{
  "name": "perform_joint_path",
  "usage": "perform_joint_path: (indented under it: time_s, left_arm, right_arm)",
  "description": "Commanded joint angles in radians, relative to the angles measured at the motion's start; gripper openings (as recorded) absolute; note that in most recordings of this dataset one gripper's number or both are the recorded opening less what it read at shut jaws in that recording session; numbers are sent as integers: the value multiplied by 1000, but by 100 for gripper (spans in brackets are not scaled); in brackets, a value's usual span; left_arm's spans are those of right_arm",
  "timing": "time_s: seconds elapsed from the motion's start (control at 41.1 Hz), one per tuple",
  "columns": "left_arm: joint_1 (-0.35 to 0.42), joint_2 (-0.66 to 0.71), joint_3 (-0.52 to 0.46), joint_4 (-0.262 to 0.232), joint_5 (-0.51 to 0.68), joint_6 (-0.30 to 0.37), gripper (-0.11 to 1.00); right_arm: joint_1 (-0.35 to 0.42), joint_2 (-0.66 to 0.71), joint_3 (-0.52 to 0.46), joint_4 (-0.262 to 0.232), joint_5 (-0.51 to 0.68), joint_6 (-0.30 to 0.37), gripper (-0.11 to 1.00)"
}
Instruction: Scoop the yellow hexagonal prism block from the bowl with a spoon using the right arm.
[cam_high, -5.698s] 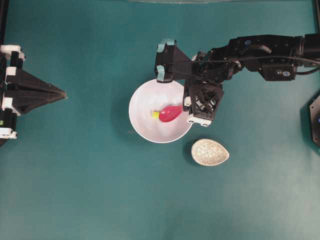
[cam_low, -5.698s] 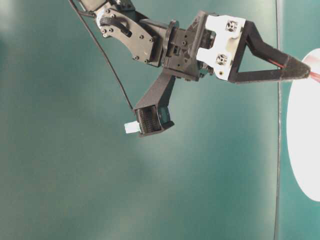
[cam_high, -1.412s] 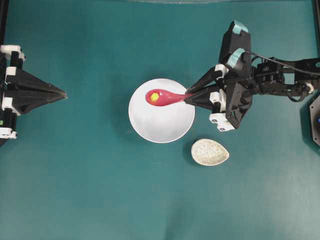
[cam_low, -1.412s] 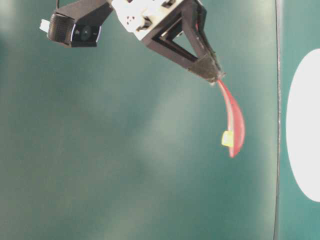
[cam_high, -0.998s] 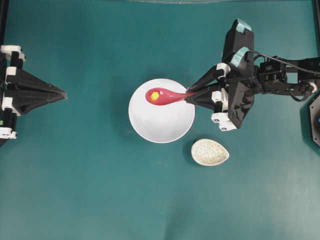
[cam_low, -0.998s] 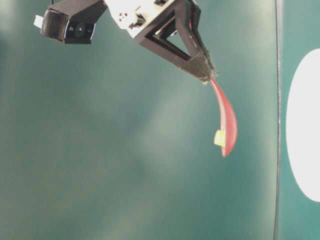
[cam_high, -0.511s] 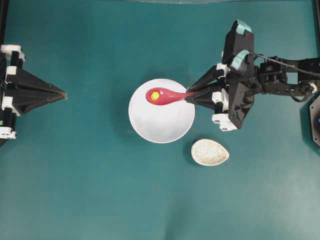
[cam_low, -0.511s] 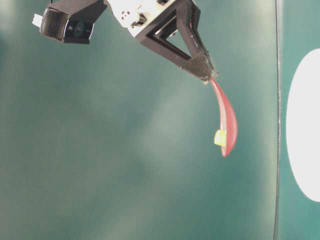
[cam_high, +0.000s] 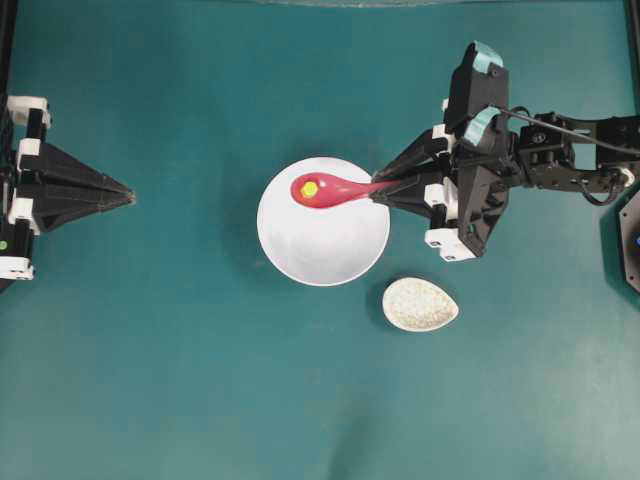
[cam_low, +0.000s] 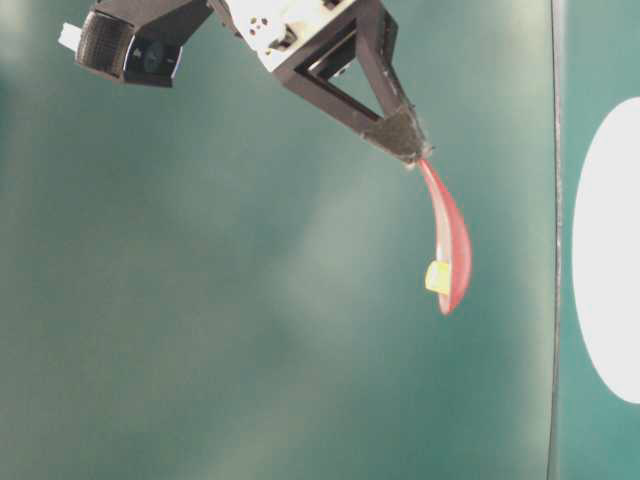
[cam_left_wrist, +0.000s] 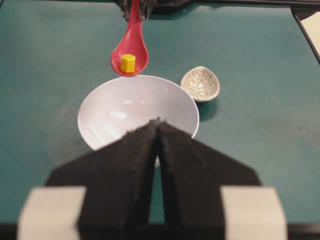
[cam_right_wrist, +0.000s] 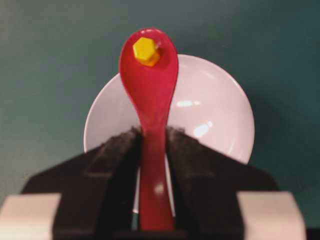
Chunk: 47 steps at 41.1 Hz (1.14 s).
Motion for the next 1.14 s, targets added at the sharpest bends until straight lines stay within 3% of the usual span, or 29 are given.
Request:
perform_joint_path:
  time_s: [0.0, 1.12]
  left_arm:
    - [0, 5, -28, 3, -8, 0, 2]
    - [-2, 14, -26, 3, -26, -2, 2]
  right_arm:
    - [3, -28, -9, -3, -11, -2, 25]
    - [3, -84, 35, -2, -11, 12, 25]
